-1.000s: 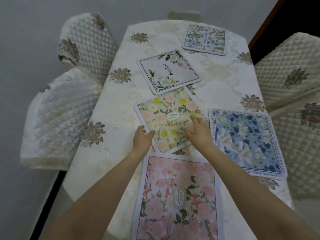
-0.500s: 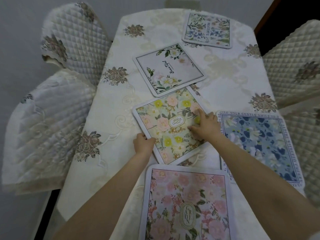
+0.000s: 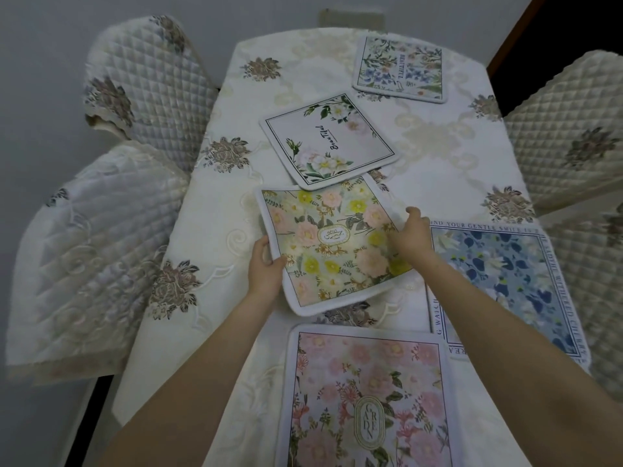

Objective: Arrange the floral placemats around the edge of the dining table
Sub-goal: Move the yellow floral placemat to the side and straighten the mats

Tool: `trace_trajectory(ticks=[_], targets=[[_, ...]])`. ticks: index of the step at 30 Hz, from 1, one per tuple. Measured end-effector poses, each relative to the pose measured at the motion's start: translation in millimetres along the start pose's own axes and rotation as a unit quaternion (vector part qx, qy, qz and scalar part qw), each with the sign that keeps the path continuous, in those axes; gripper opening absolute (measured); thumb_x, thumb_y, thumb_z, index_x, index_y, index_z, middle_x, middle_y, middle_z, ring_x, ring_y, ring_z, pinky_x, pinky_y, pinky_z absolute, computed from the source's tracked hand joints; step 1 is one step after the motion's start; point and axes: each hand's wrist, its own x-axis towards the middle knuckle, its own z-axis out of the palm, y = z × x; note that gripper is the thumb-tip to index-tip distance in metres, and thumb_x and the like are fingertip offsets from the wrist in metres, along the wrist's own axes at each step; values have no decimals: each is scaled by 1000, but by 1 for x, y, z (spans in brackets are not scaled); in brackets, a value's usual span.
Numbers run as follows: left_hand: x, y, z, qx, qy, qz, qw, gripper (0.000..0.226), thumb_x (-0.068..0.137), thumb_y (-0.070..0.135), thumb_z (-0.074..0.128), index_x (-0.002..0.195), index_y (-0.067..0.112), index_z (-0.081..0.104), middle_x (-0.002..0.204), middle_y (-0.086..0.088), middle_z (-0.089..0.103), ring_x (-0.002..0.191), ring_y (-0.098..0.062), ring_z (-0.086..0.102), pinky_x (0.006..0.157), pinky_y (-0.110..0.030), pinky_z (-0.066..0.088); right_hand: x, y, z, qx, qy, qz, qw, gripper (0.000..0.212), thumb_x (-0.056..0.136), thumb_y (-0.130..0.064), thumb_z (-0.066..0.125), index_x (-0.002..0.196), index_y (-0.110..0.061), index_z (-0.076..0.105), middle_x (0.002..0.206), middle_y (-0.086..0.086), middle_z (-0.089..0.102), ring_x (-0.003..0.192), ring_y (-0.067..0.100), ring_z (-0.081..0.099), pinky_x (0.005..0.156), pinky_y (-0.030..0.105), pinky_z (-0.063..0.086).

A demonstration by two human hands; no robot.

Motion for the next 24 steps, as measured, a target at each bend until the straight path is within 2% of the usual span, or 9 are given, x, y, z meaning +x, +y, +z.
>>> trace_trajectory(ticks=[3,7,10,12,15,18,19,21,24], targets=[[7,12,-17,-11,27,-4,1000,42,88,0,52,123,23,50,110,-8,63,86,-26,67,68,-39,58,-10,-10,-2,54,8,-12,998,56,87,-6,58,139,-3,37,137,21,41,110,38,55,89,36,48],[10,19,-46,17,46,7,999,40,89,1,51,120,26,51,89,6,62,62,-5,66,44,-21,51,-35,-29,7,65,15,-21,998,43,84,0,57,126,5,52,126,23,57,109,35,57,79,30,44],[6,19,-75,55,46,20,997,42,90,1,51,126,21,49,91,1,63,68,-9,65,50,-24,52,-60,-39,20,89,12,-8,996,38,83,0,59,121,4,56,119,20,61,100,31,59,72,29,41],[4,19,-95,70,48,26,996,41,91,3,50,127,23,49,90,-4,66,69,-16,67,53,-28,53,-74,-44,33,127,4,15,992,39,83,-1,60,121,2,55,120,18,61,94,27,57,75,31,44],[4,16,-124,119,56,52,990,38,92,6,49,126,23,49,95,-9,67,70,-15,67,53,-26,54,-96,-49,56,178,-6,32,983,37,84,1,56,121,0,54,120,18,61,93,27,59,77,34,49],[11,12,-149,162,53,60,984,42,93,4,47,133,18,45,129,-15,55,109,-30,58,85,-47,53,-117,-56,81,212,4,32,977,34,85,1,52,118,-2,54,116,17,61,83,24,57,69,35,51],[14,10,-156,170,51,60,982,43,94,4,46,134,19,43,134,-16,51,116,-33,54,90,-51,51,-123,-59,89,215,7,30,976,34,86,1,51,119,-2,53,117,16,61,82,24,57,65,33,50],[18,7,-167,195,56,62,977,43,95,6,45,135,20,41,137,-16,50,114,-35,55,86,-47,52,-132,-66,105,215,16,31,976,33,88,3,49,120,-2,52,118,17,59,82,24,56,60,28,45],[26,3,-178,217,58,69,972,45,95,8,45,138,21,38,143,-14,43,121,-31,49,83,-35,48,-141,-73,122,213,31,43,976,31,90,4,45,120,-3,50,120,20,55,86,29,56,66,33,45]])
